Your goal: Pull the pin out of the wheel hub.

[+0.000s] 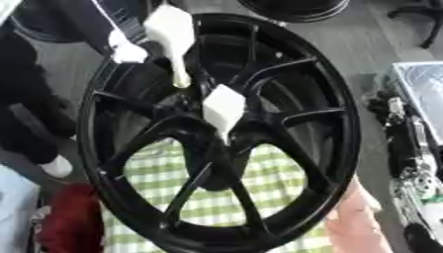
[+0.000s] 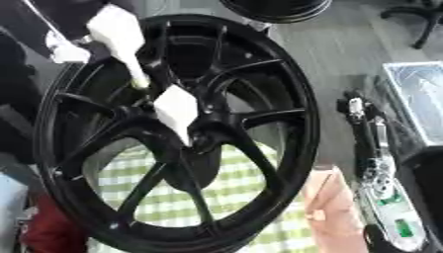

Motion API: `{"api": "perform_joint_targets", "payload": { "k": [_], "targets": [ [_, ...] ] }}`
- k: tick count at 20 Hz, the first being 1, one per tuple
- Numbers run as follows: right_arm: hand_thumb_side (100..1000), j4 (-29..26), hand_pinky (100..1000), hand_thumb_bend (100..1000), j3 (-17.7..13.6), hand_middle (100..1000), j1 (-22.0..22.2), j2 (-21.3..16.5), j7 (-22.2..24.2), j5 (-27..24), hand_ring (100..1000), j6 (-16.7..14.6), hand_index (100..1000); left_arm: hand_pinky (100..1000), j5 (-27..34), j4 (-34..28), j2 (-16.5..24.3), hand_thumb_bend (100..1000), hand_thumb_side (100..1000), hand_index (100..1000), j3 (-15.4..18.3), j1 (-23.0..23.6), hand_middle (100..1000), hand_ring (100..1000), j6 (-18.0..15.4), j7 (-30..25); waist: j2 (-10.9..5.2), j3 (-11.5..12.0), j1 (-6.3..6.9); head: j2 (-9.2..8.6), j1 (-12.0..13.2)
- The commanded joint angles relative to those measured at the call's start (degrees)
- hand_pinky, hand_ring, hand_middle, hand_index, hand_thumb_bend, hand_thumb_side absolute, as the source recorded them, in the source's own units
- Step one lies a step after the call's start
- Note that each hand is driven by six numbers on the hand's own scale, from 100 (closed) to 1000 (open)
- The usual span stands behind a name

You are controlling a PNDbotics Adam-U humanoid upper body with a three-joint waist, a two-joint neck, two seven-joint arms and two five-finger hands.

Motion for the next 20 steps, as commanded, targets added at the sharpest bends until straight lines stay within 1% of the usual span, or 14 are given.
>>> {"api": "perform_joint_targets", "payload": {
  "k": [1,4,7,9,12,14,16,18,20],
  "targets": [
    [745,-1.5,958,100,-1.1,681,0.2,-1.9,-0.8,-0.1,811,-0.2,778,612,0.2,-2.1,5.8,100,100,264,5.5,1.9,515,630,1.3,1.8,-1.83,0.9,-0.11,0.58,-1.8],
    [742,-1.9,958,100,-2.1,681,1.0,-2.2,-1.7,0.1,811,-0.3,778,616,-1.1,-2.3,10.2,100,100,280,9.0,6.2,517,630,1.8,4.1,-1.86,2.9,-0.17,0.87,-4.2],
    [739,-2.2,958,100,-3.0,681,1.2,-2.3,-2.7,0.1,811,-0.4,778,615,-1.1,-4.0,14.5,100,100,286,12.4,10.6,519,631,1.8,6.6,-1.70,4.9,-0.37,0.76,-5.9],
    [736,-2.3,958,100,-3.3,681,1.0,-2.3,-3.1,0.0,811,-0.5,778,613,-0.1,-5.1,17.5,100,100,287,14.9,13.6,525,631,2.3,8.4,-1.55,5.8,-0.64,0.61,-6.5],
    [731,-2.6,959,100,-3.5,682,0.9,-2.2,-3.3,-0.1,811,-0.6,778,608,1.7,-5.4,22.1,100,100,290,18.7,18.1,528,631,3.3,11.2,-1.36,6.5,-1.32,0.34,-7.0],
    [728,-2.9,959,100,-4.0,682,1.0,-2.1,-3.7,-0.1,811,-0.7,778,604,3.0,-3.8,24.8,100,100,292,21.5,21.1,530,632,4.6,13.1,-1.28,7.0,-1.93,0.27,-7.3],
    [725,-3.1,959,100,-4.4,682,1.1,-2.2,-4.1,-0.2,812,-0.9,778,603,3.8,-2.3,25.4,100,100,300,24.7,24.3,533,632,5.3,15.0,-1.16,7.5,-2.25,0.21,-7.4],
    [722,-3.4,958,100,-4.9,682,1.2,-2.3,-4.6,-0.2,812,-1.0,778,602,3.5,-1.3,24.4,100,100,326,27.7,27.5,543,636,5.6,17.0,-0.99,7.9,-2.53,-0.01,-7.3],
    [718,-3.6,958,100,-5.2,682,1.2,-2.6,-4.9,-0.2,812,-1.1,778,606,3.0,-1.0,22.9,100,100,361,30.1,30.7,561,644,5.7,18.9,-0.81,8.2,-2.76,-0.23,-7.2]
  ]
}}
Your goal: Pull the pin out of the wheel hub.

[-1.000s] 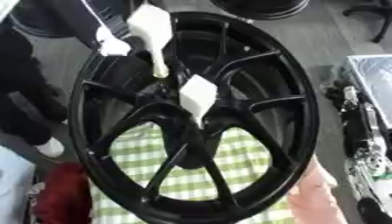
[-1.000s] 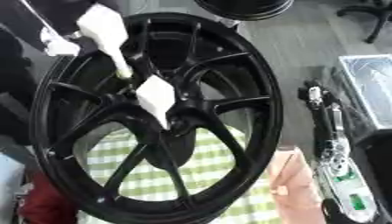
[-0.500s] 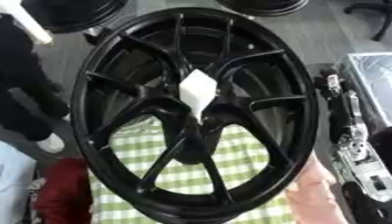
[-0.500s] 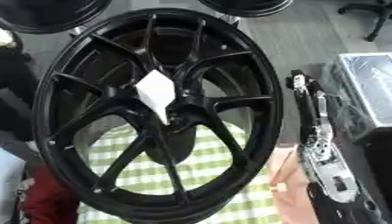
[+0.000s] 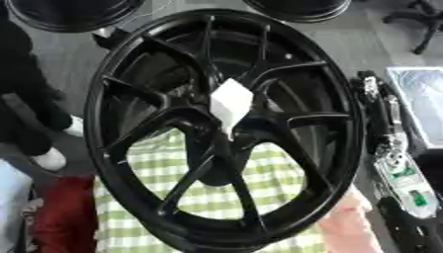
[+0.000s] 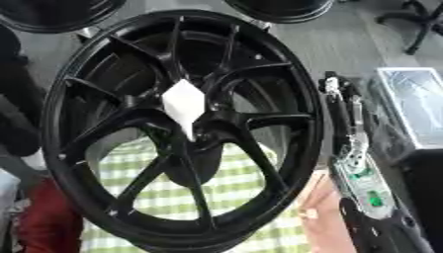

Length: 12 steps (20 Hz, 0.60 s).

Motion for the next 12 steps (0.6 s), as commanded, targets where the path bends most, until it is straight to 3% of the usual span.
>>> {"api": "perform_joint_targets", "payload": {
  "k": [1,6,7,8,9,10,11,12],
  "targets": [
    [716,-1.8,958,100,-0.9,682,-0.1,-1.8,-0.7,-0.2,812,-0.2,778,610,-0.2,0.2,-0.1,100,100,390,4.5,2.7,576,651,0.3,3.2,-0.65,0.2,0.03,-1.00,0.0],
    [710,-2.4,958,100,-1.1,683,-0.3,-2.4,-0.9,-0.3,812,-0.4,778,633,-0.3,-0.4,-5.0,100,107,489,7.7,10.9,655,701,0.8,8.3,-0.21,0.1,-0.31,-1.47,0.4],
    [708,-2.5,958,100,-1.2,683,-0.3,-2.4,-1.0,-0.4,812,-0.4,778,653,-0.3,-0.7,-5.7,100,141,546,8.1,12.5,702,732,0.9,9.1,-0.15,0.0,-0.32,-1.47,0.5],
    [708,-2.6,958,100,-1.2,682,-0.4,-2.5,-1.0,-0.4,812,-0.4,778,683,-0.6,-0.8,-6.3,100,165,662,8.4,14.0,764,769,1.1,9.7,-0.09,-0.2,-0.32,-1.50,0.7],
    [708,-2.7,958,100,-1.1,682,-0.5,-2.5,-1.0,-0.5,812,-0.4,778,691,-1.2,-1.0,-6.8,100,172,689,8.9,15.5,781,779,1.4,10.2,-0.06,-0.3,-0.32,-1.52,0.9],
    [708,-2.7,958,100,-1.1,682,-0.5,-2.5,-0.9,-0.5,812,-0.4,778,732,-1.9,-1.5,-7.2,120,260,808,9.4,17.1,845,825,1.6,10.7,-0.06,-0.5,-0.30,-1.53,1.0],
    [709,-2.7,958,100,-1.1,682,-0.5,-2.5,-0.9,-0.5,812,-0.4,778,761,-2.6,-1.9,-7.5,239,416,871,10.1,18.6,873,847,1.9,11.4,-0.04,-0.7,-0.28,-1.61,1.1],
    [709,-2.7,958,100,-1.0,682,-0.6,-2.5,-0.9,-0.5,812,-0.4,778,767,-3.4,-2.3,-7.9,287,481,887,10.7,20.0,876,852,2.2,12.1,-0.02,-0.9,-0.24,-1.66,1.3]
  ]
}}
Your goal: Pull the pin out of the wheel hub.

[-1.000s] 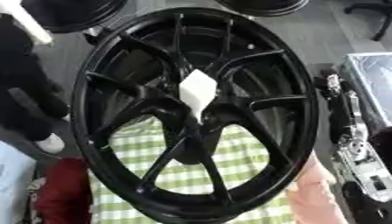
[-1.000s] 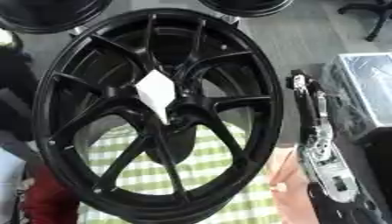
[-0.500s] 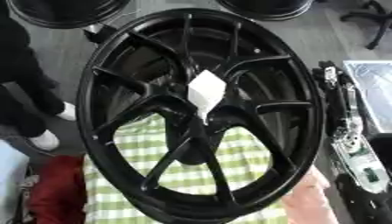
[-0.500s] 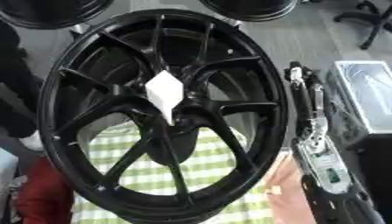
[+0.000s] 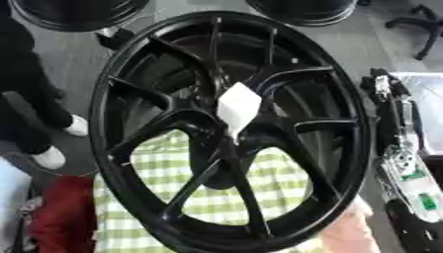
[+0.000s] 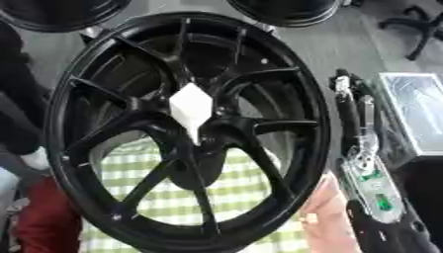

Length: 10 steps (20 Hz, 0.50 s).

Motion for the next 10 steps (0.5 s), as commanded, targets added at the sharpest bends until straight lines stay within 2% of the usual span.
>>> {"api": "perform_joint_targets", "payload": {
  "k": [1,2,5,7,10],
  "targets": [
    [709,-1.3,958,100,-0.3,682,-0.5,-1.6,-0.1,-0.5,812,0.0,778,767,-2.2,-2.3,0.5,287,481,887,2.9,2.7,876,852,0.6,2.5,-0.79,-0.4,0.39,-0.88,0.7],
    [708,-1.3,958,100,-0.2,683,-0.5,-1.6,0.0,-0.5,812,0.0,778,767,-2.6,-3.2,0.2,337,545,898,3.5,4.3,876,853,0.6,3.2,-0.81,-0.6,0.43,-0.86,0.9],
    [706,-1.4,958,100,-0.1,683,-0.6,-1.7,0.1,-0.6,812,0.0,778,766,-2.8,-6.2,-0.5,337,549,896,5.3,9.2,874,852,0.6,5.2,-0.91,-1.3,0.57,-0.78,1.5],
    [705,-1.4,958,100,0.0,683,-0.8,-1.7,0.2,-0.8,812,0.0,778,764,-2.4,-8.7,-0.8,328,547,895,6.3,12.5,872,851,0.5,6.3,-1.04,-1.7,0.68,-0.73,1.9],
    [704,-1.3,958,100,0.2,683,-1.0,-1.8,0.5,-1.0,812,0.0,778,749,-1.3,-12.6,-1.4,252,538,874,7.6,16.9,859,843,0.3,8.2,-1.18,-2.3,0.76,-0.66,2.6]
  ]
}}
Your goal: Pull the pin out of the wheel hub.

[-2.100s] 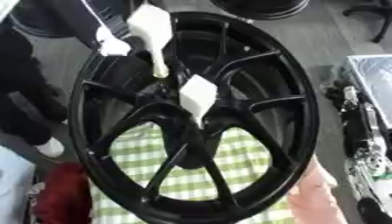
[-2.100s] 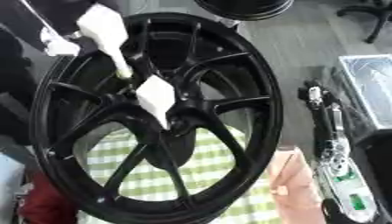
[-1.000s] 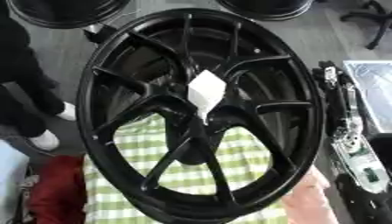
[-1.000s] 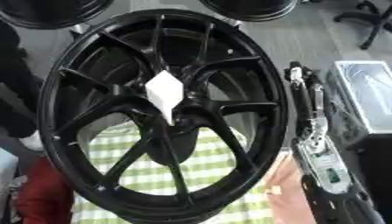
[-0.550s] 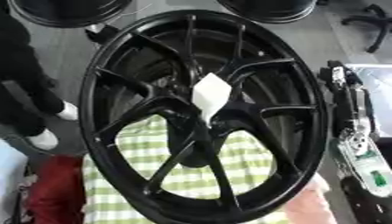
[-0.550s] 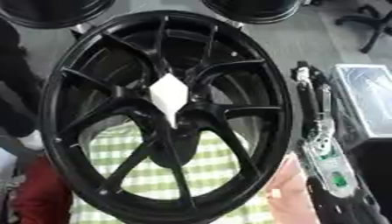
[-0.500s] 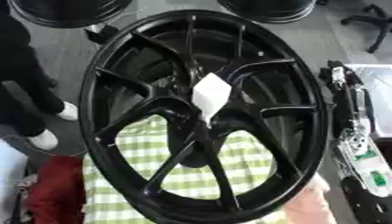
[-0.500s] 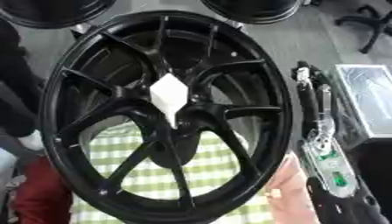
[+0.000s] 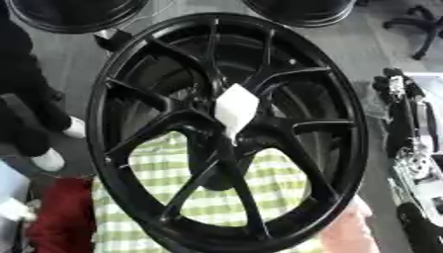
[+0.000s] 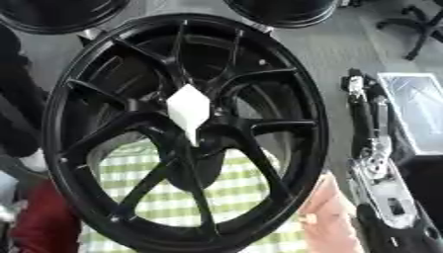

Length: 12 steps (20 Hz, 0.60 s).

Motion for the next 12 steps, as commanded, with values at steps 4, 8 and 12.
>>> {"api": "perform_joint_targets", "payload": {
  "k": [4,8,12],
  "targets": [
    [704,-1.1,958,100,0.0,682,-0.6,-1.7,0.4,-0.6,812,-0.1,778,692,3.9,-6.2,-0.1,100,582,817,3.7,1.6,812,798,0.3,5.1,-1.24,-0.2,0.34,-0.46,0.7],
    [703,-1.1,958,100,0.1,682,-0.6,-1.6,0.4,-0.7,811,-0.1,777,641,8.0,-7.9,-3.0,100,694,756,6.9,-0.4,785,771,2.1,9.4,-1.34,-0.1,0.23,-0.60,1.1],
    [702,-1.1,957,100,0.2,681,-0.7,-1.5,0.6,-0.8,811,-0.1,777,618,12.2,-8.6,-6.8,100,779,736,7.6,-2.3,776,761,4.9,13.5,-1.39,-0.3,0.02,-0.90,1.4]
  ]
}}
